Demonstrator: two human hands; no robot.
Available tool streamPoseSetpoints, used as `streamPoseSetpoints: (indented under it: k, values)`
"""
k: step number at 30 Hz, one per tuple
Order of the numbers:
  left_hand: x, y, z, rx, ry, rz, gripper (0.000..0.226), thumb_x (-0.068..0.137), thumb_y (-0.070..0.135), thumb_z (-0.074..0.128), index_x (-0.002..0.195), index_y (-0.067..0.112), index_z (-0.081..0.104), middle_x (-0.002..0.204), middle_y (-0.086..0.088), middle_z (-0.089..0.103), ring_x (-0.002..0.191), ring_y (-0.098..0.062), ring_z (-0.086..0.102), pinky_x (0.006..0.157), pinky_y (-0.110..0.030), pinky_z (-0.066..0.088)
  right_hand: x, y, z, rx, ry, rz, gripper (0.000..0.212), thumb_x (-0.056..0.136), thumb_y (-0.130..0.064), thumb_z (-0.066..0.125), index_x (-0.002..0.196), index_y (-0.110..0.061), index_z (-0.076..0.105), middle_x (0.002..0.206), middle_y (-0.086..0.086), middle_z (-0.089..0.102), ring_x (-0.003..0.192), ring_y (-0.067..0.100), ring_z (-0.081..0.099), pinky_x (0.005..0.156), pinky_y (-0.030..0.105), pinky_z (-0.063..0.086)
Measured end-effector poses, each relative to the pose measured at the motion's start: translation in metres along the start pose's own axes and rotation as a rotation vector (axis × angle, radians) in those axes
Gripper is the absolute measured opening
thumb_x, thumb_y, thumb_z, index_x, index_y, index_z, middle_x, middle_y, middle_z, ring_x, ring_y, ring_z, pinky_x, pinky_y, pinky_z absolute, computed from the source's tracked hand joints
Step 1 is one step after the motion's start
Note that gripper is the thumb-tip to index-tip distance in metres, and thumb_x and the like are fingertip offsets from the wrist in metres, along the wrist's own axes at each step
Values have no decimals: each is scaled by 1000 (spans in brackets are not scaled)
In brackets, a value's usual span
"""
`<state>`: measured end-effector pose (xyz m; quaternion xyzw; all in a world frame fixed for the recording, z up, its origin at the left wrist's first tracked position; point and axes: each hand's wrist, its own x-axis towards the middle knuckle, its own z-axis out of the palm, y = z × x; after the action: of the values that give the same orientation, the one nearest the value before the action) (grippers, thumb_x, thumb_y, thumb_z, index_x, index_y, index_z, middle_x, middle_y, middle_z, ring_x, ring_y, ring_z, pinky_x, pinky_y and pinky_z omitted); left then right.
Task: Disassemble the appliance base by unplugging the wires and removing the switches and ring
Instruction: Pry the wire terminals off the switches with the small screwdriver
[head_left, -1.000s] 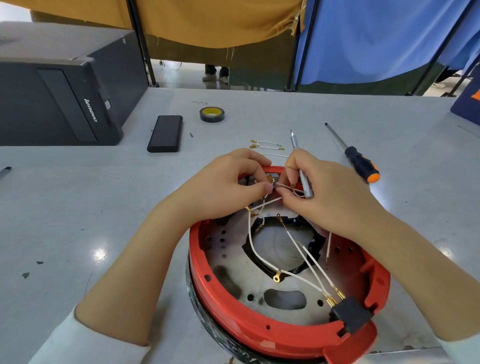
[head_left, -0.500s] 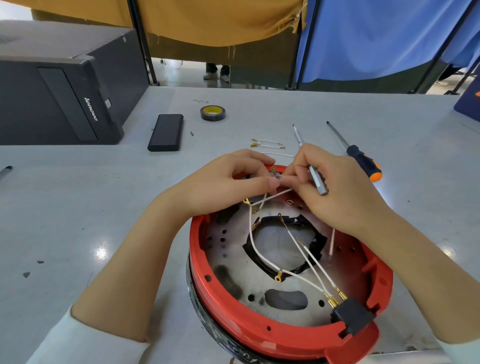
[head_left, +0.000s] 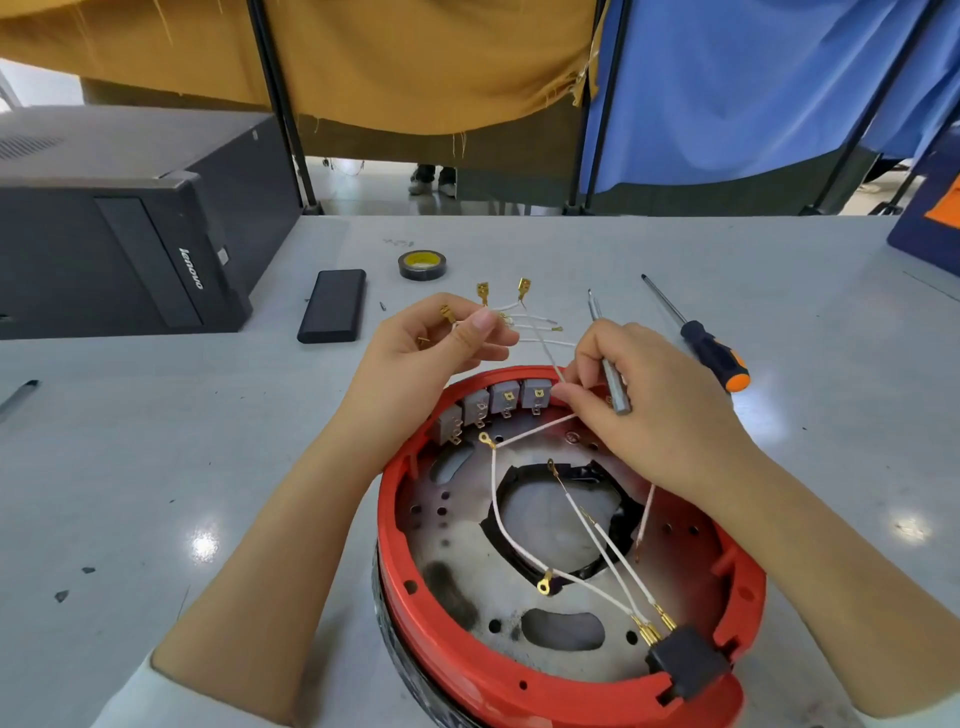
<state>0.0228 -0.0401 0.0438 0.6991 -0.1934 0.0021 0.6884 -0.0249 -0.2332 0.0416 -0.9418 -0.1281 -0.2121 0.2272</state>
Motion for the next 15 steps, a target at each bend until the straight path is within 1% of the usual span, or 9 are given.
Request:
streamPoseSetpoints:
  k: [2, 5, 6, 8, 10, 12, 14, 15]
  values:
    - [0, 0, 0, 6, 37, -15, 17, 95, 21, 54, 89, 10, 65, 90, 0, 74, 88, -17, 70, 89, -32, 53, -1, 0, 0, 20, -2, 11, 20, 80, -44, 55, 73, -43, 36, 85, -9, 60, 78, 9, 56, 64, 22, 43]
    - [1, -1, 1, 28, 99, -34, 18, 94, 21, 55, 91, 7, 65, 87, 2, 74, 85, -15, 70, 92, -38, 52, -2, 1, 2, 96, -118, -16, 17, 80, -41, 52, 74, -46, 38, 89, -10, 57, 82, 10, 55, 72, 33, 48]
    - [1, -1, 1, 31, 108, -37, 18, 94, 21, 55, 91, 5, 65, 87, 1, 74, 85, -15, 70, 92, -38, 52, -1, 1, 2, 121, -136, -29, 19, 80, -38, 52, 73, -47, 38, 89, -9, 56, 84, 10, 54, 74, 34, 48]
    - [0, -2, 1, 21, 120, -26, 19, 93, 20, 56, 91, 4, 66, 86, 0, 74, 85, -16, 70, 92, -37, 52, 0, 2, 2, 149, -163, -59, 25, 82, -33, 56, 73, -48, 38, 86, -12, 55, 84, 7, 51, 74, 29, 44]
    - [-1, -1, 0, 15, 111, 3, 18, 92, 18, 57, 91, 2, 66, 85, -2, 74, 85, -17, 70, 90, -33, 53, 0, 3, 3, 137, -205, -107, 31, 84, -27, 58, 74, -47, 37, 81, -16, 56, 78, 5, 49, 72, 22, 36]
    - [-1, -1, 1, -3, 75, 7, 17, 92, 16, 58, 88, 1, 66, 82, -4, 74, 84, -17, 70, 86, -27, 54, 0, 3, 3, 161, -235, -91, 33, 86, -22, 59, 76, -45, 37, 84, -19, 57, 75, 7, 51, 68, 21, 38]
    - [-1, -2, 1, -26, 45, -20, 16, 91, 15, 59, 85, 1, 65, 80, -5, 73, 83, -15, 71, 79, -19, 53, 0, 4, 1, 251, -212, -50, 36, 87, -17, 60, 75, -42, 37, 89, -18, 59, 79, 7, 55, 66, 19, 42]
    - [-1, -2, 2, -25, 43, -29, 16, 91, 15, 59, 85, 2, 66, 79, -5, 74, 83, -15, 71, 78, -17, 53, 0, 5, -1, 292, -189, -35, 38, 87, -15, 61, 73, -41, 37, 90, -17, 61, 81, 7, 57, 66, 18, 43]
